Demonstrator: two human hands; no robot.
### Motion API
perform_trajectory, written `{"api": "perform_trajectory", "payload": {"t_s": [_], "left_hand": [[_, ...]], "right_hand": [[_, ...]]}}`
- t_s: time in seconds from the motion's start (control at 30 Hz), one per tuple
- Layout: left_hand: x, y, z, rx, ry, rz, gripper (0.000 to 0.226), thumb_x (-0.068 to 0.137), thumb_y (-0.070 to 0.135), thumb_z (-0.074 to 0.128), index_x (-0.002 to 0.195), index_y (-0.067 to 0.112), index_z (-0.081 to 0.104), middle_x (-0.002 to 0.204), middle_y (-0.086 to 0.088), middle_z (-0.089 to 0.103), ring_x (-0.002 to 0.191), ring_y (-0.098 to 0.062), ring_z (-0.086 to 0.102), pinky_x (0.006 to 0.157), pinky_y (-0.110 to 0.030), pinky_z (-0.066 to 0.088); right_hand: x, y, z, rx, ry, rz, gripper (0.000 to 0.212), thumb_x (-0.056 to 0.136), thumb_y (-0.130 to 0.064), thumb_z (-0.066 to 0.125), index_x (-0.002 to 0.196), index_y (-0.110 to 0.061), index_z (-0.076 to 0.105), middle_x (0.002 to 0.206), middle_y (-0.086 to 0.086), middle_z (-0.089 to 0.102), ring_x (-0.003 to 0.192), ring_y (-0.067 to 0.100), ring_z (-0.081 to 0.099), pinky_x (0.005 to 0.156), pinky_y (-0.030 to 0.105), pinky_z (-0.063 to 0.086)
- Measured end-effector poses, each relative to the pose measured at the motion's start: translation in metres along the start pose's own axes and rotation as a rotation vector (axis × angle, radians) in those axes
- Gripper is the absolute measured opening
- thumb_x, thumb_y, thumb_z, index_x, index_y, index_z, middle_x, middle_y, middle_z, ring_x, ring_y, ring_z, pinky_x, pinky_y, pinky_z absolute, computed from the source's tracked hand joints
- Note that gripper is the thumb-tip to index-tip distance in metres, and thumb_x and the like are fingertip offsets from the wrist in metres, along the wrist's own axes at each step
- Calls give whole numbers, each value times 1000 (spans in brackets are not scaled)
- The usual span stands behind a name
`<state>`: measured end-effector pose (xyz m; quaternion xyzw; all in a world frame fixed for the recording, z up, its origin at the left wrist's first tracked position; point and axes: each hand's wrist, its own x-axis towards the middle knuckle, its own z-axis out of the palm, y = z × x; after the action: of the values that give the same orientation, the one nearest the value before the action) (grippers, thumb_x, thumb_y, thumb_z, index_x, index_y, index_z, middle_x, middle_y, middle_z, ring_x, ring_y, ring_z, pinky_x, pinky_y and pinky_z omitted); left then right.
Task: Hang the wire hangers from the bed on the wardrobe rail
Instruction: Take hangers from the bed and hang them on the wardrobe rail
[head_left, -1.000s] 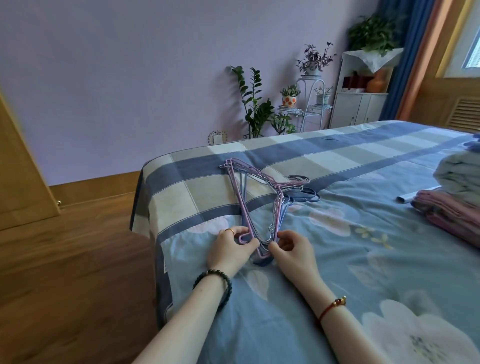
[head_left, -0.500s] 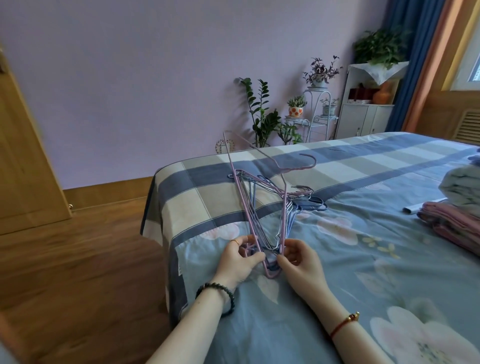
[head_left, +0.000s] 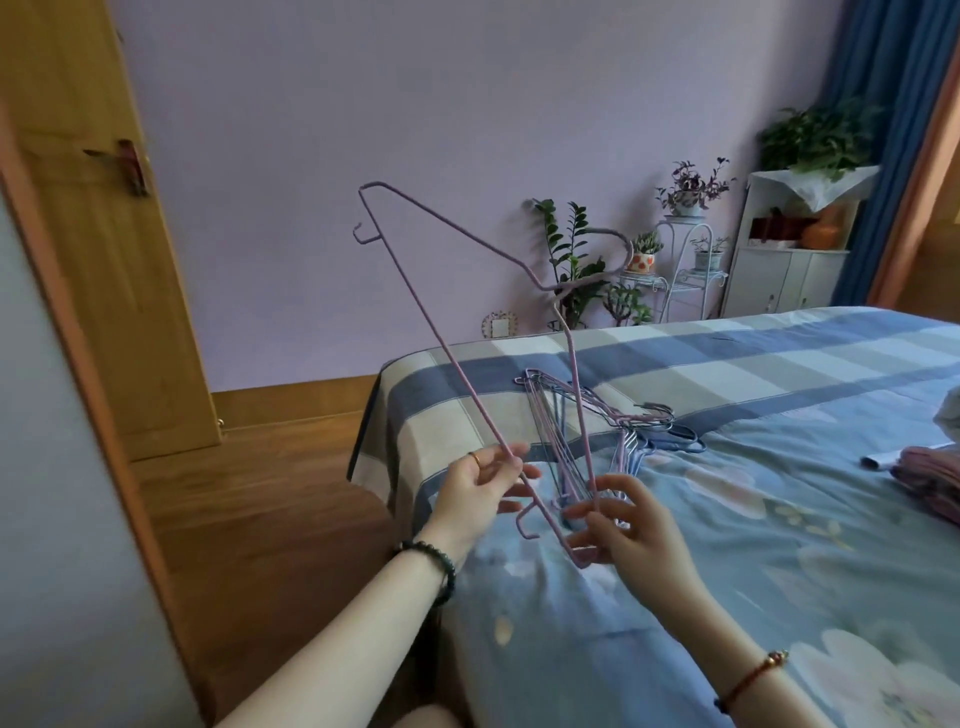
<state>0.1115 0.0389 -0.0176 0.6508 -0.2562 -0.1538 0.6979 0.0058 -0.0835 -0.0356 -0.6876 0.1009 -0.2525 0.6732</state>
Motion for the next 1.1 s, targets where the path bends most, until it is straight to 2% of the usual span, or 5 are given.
{"api": "perform_trajectory", "payload": {"t_s": [0.17, 0.4, 0.63, 0.77, 1.1], "left_hand": [[-26, 45, -39, -46, 59, 97, 20, 91, 12, 52, 108, 15, 62, 85, 0, 70, 67, -5, 68, 64, -20, 57], [-76, 113, -99, -27, 197, 287, 17, 89, 10, 54, 96, 22, 64, 81, 5, 73, 70, -12, 70, 62, -26, 59], [-139, 169, -173, -29, 422, 406, 17, 88, 8, 55, 99, 17, 64, 71, 6, 73, 61, -11, 69, 50, -23, 57], [-179, 197, -215, -46, 555, 469, 17, 89, 6, 54, 100, 16, 63, 67, 6, 73, 57, -10, 68, 46, -20, 53], [-299, 248, -316, -27, 921, 524, 17, 88, 8, 55, 99, 18, 64, 76, 1, 73, 68, -13, 71, 57, -22, 57]], "right_hand": [[-10, -34, 38, 35, -99, -96, 25, 89, 12, 42, 94, -11, 48, 78, 16, 65, 52, 19, 64, 50, 27, 55], [-26, -82, 104, 110, -231, -252, 24, 89, 8, 44, 94, -14, 52, 77, 13, 68, 58, 20, 68, 55, 27, 57], [-49, -129, 192, 173, -391, -400, 23, 89, 2, 49, 103, -15, 54, 77, 10, 69, 63, 19, 68, 58, 23, 56], [-65, -156, 246, 258, -501, -417, 22, 89, 2, 49, 101, -15, 57, 70, 6, 70, 60, 20, 67, 57, 28, 56], [-129, -214, 388, 329, -798, -470, 24, 90, 1, 48, 103, -16, 58, 73, 5, 67, 57, 17, 66, 58, 31, 56]]}}
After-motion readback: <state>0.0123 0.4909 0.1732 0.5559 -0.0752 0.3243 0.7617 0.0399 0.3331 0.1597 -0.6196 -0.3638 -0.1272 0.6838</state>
